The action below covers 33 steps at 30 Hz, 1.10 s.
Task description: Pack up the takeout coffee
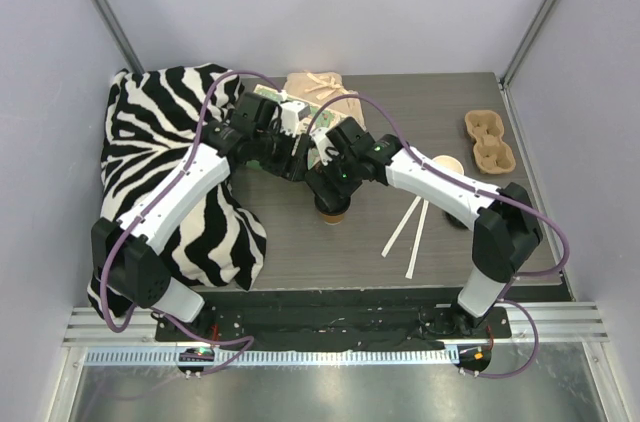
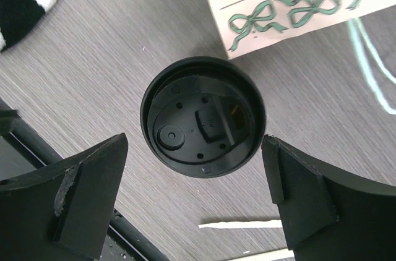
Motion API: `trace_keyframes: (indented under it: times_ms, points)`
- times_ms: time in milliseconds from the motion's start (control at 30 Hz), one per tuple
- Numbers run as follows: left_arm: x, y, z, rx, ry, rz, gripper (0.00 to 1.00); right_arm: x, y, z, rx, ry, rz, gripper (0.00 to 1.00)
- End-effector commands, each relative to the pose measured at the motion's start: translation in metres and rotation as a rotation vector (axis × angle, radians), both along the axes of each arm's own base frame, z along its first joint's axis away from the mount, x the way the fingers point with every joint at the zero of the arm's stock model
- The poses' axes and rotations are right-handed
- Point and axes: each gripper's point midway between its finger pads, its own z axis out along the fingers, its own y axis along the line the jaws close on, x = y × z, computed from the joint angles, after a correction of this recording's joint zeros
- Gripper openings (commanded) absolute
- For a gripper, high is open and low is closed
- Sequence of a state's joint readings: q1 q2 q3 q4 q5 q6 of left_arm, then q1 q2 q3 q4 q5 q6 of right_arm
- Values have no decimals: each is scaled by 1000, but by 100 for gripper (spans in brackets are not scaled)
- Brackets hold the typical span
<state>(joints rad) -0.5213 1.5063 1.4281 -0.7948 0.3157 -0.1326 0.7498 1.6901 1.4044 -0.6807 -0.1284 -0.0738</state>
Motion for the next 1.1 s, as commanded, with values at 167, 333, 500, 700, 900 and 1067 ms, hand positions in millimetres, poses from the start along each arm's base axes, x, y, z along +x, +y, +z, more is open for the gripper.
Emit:
trace_keyframes:
  times_ms: [167, 333, 500, 700, 900, 1067]
  points:
    - [11, -2, 34, -100, -55, 28, 62, 3, 11, 0, -3, -20, 10, 100]
    - [17, 8, 38, -117, -51, 61, 62, 4, 10, -8, -8, -23, -4, 96]
    - [20, 14, 37, -114, -49, 79, 62, 6, 10, -13, -27, -28, -18, 88]
    - [27, 22, 39, -127, -45, 113, 62, 5, 8, -16, -53, -47, -10, 89]
    - [30, 28, 40, -130, -46, 129, 62, 2, 7, -19, -72, -58, -4, 86]
    - [34, 31, 40, -138, -40, 142, 62, 0, -1, -24, -98, -61, 0, 83]
